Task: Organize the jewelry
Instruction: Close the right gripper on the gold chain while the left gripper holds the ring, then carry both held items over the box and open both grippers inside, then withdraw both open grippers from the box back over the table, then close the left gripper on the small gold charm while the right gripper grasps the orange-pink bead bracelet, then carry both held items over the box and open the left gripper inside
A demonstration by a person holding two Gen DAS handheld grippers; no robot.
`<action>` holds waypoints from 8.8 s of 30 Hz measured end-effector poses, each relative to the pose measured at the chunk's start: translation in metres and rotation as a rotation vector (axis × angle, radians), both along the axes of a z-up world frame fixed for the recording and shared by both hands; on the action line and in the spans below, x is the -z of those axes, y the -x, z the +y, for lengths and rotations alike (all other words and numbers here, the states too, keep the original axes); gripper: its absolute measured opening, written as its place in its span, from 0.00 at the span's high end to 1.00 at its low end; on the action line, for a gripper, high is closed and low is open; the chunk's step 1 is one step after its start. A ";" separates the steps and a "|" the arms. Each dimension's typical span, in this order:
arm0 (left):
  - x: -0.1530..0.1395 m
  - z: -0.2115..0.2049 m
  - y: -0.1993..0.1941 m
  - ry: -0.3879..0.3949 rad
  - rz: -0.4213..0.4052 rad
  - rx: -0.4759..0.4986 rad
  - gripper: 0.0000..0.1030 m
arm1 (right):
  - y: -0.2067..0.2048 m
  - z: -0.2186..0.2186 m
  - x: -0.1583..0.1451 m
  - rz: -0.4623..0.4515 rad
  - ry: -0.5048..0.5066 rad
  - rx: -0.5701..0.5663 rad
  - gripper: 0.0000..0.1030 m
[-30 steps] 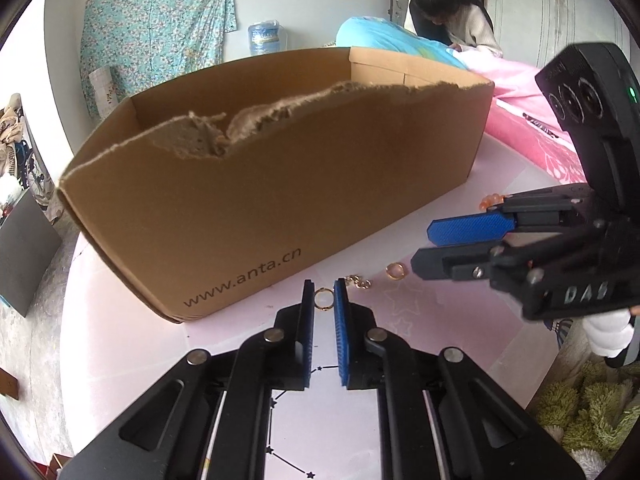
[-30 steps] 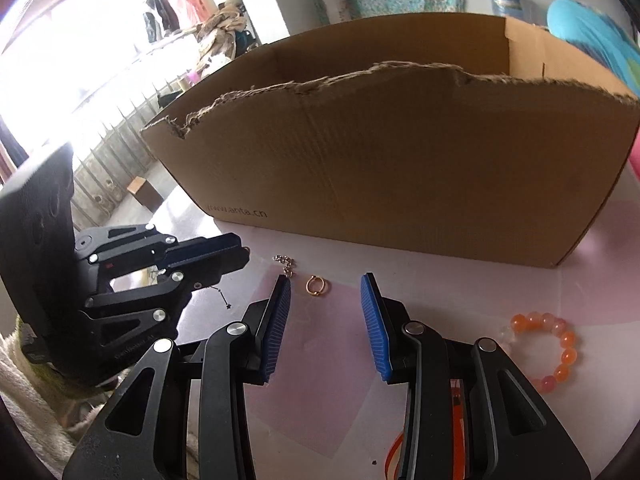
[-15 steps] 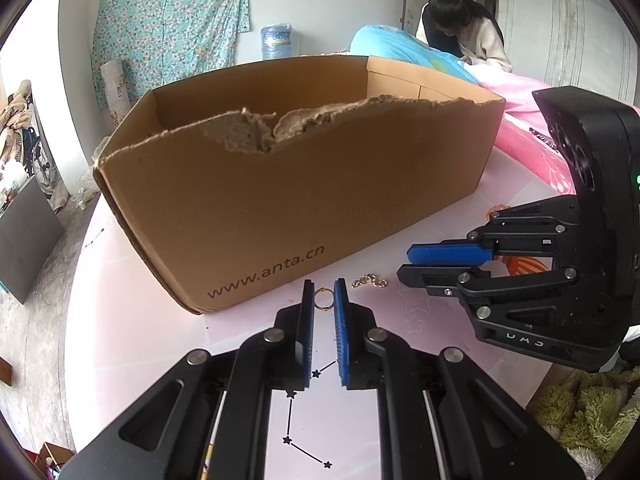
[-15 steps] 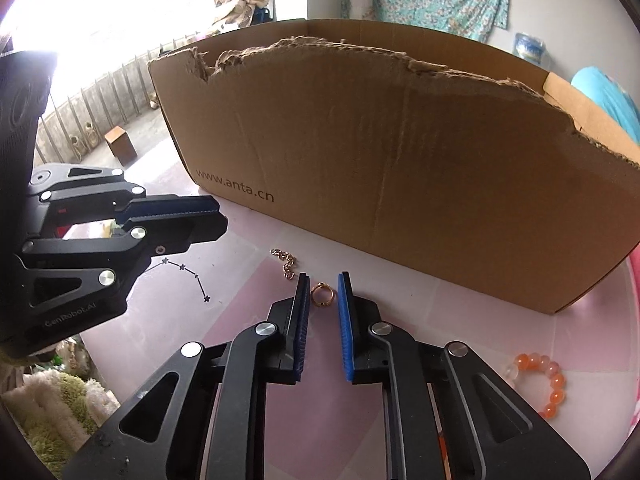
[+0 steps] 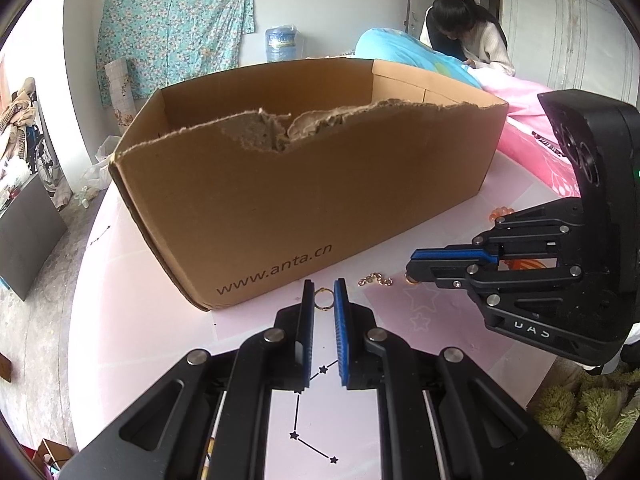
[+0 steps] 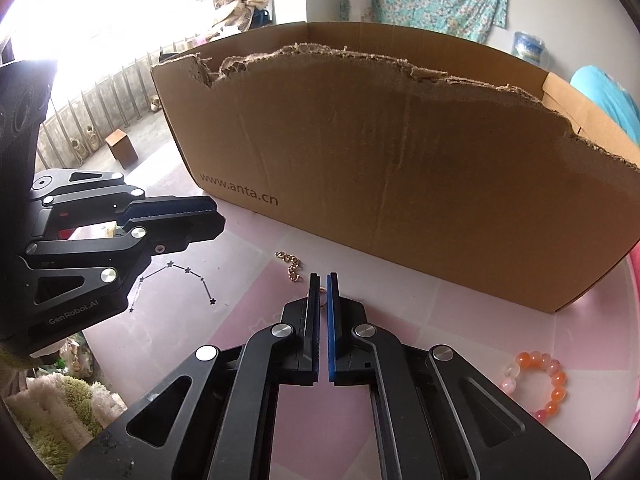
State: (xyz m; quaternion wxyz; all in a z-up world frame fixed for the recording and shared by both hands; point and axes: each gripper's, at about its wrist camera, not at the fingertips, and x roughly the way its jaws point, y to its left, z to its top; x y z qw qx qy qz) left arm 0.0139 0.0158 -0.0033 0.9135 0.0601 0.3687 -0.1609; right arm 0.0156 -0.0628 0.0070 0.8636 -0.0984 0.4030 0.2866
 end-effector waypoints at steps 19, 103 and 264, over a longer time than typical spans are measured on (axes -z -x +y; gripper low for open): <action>0.002 0.000 0.001 -0.001 -0.002 -0.003 0.91 | 0.014 -0.005 -0.005 0.059 -0.047 -0.055 0.97; -0.093 -0.002 -0.024 0.097 -0.117 -0.136 0.59 | -0.015 -0.128 -0.103 -0.186 -0.386 0.218 0.62; -0.005 -0.062 -0.027 -0.093 0.106 -0.015 0.99 | -0.009 -0.117 -0.014 0.109 -0.041 0.344 0.93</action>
